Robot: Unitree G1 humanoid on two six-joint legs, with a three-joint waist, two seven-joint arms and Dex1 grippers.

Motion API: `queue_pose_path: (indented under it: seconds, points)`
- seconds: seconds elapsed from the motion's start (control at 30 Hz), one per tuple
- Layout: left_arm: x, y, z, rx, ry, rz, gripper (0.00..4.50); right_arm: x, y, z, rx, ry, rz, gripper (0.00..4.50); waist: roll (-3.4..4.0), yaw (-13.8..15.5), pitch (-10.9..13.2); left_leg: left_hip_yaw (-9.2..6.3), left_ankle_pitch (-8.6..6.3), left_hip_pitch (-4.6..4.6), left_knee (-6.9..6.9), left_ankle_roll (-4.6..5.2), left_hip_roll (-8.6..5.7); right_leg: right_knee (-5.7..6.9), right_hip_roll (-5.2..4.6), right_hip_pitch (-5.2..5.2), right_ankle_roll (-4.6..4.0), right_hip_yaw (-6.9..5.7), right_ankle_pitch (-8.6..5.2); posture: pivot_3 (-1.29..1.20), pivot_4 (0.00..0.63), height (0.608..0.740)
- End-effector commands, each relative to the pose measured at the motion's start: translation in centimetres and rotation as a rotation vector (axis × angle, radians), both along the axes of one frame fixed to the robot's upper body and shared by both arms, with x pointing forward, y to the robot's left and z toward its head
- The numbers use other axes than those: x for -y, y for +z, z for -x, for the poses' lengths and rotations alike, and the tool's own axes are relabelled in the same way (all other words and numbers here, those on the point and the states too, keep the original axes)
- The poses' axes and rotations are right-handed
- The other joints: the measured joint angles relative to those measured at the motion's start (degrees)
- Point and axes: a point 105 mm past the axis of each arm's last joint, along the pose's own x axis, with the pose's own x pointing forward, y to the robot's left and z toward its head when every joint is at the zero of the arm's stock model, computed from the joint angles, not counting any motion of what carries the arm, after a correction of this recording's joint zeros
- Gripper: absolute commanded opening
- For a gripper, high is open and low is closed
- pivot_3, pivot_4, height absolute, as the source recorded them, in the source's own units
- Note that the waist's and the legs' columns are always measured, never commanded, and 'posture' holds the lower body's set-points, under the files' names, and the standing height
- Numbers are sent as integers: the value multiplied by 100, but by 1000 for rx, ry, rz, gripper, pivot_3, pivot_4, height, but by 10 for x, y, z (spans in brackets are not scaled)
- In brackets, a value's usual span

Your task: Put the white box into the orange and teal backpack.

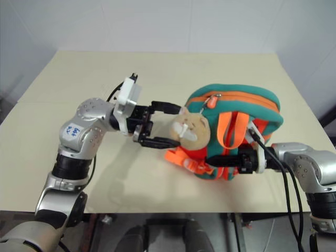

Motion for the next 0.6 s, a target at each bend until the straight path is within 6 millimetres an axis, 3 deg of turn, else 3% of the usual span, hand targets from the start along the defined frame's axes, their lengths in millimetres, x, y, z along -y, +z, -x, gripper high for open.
queue_pose_path:
  seconds: [0.03,0.27,0.47,0.6]
  points:
    - [10,4,0,38,-20,-8,4112,-4,10,3,48,9,-24,522,0,1,0,0,0,0,0,0,0,-3,0,3,1,0,1,0,150,740]
    - [1,7,-6,56,-19,-28,2213,-3,9,5,54,-15,-36,522,0,-1,0,0,0,8,-3,0,0,-13,0,16,2,0,1,0,150,740]
    - [-29,26,-19,90,38,-69,642,-2,4,7,37,-19,-38,522,-1,-20,1,0,0,11,-6,0,0,-15,1,16,1,0,1,0,150,740]
    - [-59,29,-35,88,134,-141,502,-5,3,6,35,-13,-45,522,0,-55,1,2,0,13,-12,0,1,-18,1,17,-1,0,-1,0,150,740]
